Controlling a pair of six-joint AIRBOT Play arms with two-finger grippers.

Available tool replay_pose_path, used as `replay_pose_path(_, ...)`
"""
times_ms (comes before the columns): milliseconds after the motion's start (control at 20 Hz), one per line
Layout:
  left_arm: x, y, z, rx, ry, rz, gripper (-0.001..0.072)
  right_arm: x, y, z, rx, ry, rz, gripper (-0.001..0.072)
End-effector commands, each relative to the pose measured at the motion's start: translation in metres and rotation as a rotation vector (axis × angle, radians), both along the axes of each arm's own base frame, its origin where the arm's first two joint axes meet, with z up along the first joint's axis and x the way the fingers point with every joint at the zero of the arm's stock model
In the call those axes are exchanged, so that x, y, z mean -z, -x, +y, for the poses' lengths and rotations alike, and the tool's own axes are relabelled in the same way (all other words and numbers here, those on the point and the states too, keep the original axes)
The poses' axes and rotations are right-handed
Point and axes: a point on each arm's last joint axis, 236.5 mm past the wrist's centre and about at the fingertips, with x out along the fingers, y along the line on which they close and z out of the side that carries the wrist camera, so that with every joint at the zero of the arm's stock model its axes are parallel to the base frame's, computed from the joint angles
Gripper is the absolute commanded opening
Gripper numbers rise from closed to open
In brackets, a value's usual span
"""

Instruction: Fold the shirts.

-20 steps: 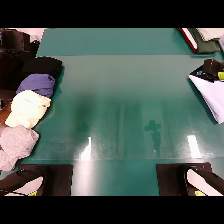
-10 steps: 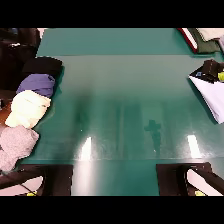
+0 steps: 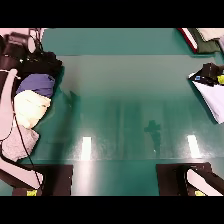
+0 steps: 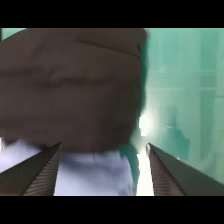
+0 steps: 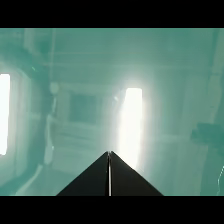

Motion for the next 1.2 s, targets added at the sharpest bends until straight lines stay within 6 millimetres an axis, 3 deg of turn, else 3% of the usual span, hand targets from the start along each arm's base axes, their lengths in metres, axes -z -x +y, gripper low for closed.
replay_pose_path(0, 0.034, -0.029, 0.013, 0.012, -0.016, -0.044, 0.0623, 0.003, 0.008, 0.003, -0.021, -0.002, 0.032, 0.0023)
replay_pose_path(450, 0.098, -0.032, 0.022, -0.017, -0.007, 0.043, 0.0623, 0.003, 0.010, 0.007, -0.033, -0.009, 0.038, 0.0023)
replay_pose_path(550, 0.103, -0.030, 0.023, -0.021, -0.007, 0.058, 0.0620, 0.003, 0.010, 0.007, -0.033, -0.009, 0.038, 0.0023)
replay_pose_path(600, 0.102, -0.030, 0.023, -0.020, -0.007, 0.057, 0.0421, 0.003, 0.009, 0.007, -0.032, -0.009, 0.036, 0.0023)
replay_pose_path(650, 0.099, -0.028, 0.022, -0.021, -0.005, 0.059, 0.0093, 0.002, 0.008, 0.007, -0.028, -0.009, 0.030, 0.0023)
replay_pose_path(700, 0.093, -0.028, 0.020, -0.026, 0.010, 0.056, 0.0033, 0.001, 0.006, 0.006, -0.023, -0.008, 0.021, 0.0024)
replay_pose_path(750, 0.085, -0.028, 0.019, -0.035, 0.020, 0.058, 0.0032, 0.000, 0.003, 0.005, -0.017, -0.008, 0.011, 0.0023)
replay_pose_path(850, 0.049, -0.034, 0.015, -0.023, 0.002, 0.030, 0.0032, -0.002, -0.002, 0.004, -0.005, -0.007, -0.011, 0.0024)
replay_pose_path(900, 0.018, -0.041, 0.008, 0.007, -0.009, -0.017, 0.0032, -0.003, -0.003, 0.003, -0.001, -0.007, -0.017, 0.0024)
replay_pose_path(1050, -0.100, -0.043, -0.046, 0.157, 0.046, -0.248, 0.0032, -0.009, -0.015, -0.001, 0.029, -0.005, -0.069, 0.0024)
replay_pose_path(1150, -0.174, -0.015, -0.087, 0.266, 0.071, -0.360, 0.0032, -0.020, -0.027, -0.005, 0.057, -0.001, -0.129, 0.0023)
